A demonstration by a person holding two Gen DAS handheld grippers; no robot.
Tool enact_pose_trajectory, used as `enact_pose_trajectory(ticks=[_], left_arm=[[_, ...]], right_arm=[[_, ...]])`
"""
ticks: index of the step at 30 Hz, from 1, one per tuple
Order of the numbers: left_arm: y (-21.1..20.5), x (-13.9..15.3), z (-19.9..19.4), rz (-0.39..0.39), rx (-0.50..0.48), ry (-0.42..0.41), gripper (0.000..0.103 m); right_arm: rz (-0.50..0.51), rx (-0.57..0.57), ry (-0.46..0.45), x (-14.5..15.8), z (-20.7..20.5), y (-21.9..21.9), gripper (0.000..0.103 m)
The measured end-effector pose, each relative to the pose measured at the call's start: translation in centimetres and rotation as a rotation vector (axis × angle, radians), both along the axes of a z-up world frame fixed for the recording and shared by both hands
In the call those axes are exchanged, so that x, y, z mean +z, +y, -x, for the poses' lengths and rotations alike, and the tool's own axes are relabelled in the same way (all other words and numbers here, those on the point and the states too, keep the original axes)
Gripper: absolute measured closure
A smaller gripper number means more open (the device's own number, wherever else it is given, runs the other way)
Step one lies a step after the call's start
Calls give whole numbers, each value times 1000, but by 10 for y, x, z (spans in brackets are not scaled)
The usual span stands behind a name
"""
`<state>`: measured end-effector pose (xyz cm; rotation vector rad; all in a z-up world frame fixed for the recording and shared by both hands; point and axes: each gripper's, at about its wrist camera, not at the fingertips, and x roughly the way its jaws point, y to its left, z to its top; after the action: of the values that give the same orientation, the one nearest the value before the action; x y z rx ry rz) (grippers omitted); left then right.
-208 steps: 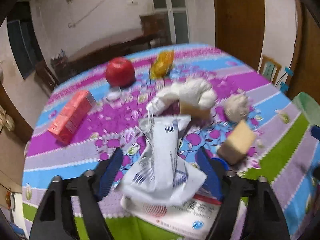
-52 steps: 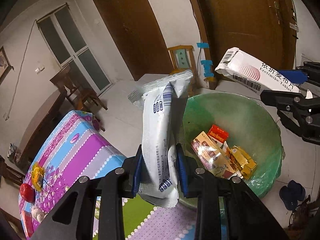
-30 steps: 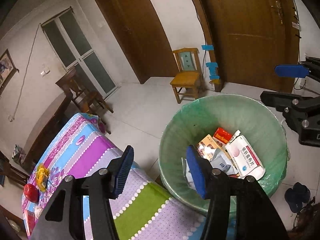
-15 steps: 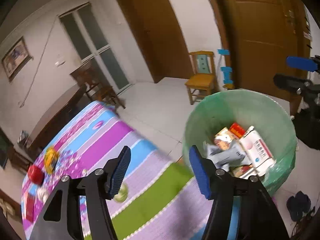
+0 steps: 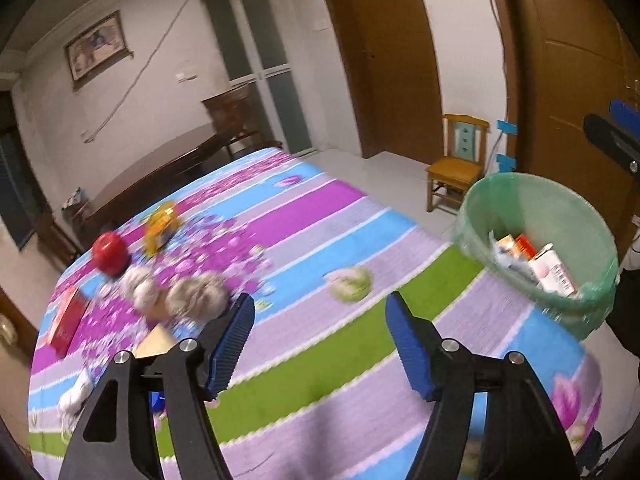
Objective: Collect trash
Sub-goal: 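Move both tools back over the table toward the remaining trash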
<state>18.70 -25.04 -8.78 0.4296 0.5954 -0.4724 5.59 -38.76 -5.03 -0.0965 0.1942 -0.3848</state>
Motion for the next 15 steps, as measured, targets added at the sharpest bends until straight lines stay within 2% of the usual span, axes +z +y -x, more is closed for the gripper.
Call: enact_pose_trajectory(ticks=[3, 7, 12, 15], left_arm=[[26, -3, 5, 15, 27, 17, 31], [71, -7, 10, 21, 75, 32, 29], [146, -2, -5, 50, 175, 88, 29], [194, 4, -21, 49, 220, 123, 29]], right_arm=[[27, 40, -14, -3, -4, 21, 24], [19, 115, 14, -8, -19, 47, 21], [-96, 229, 110, -20, -39, 73, 20], [-193, 347, 211, -28, -58, 97, 20]])
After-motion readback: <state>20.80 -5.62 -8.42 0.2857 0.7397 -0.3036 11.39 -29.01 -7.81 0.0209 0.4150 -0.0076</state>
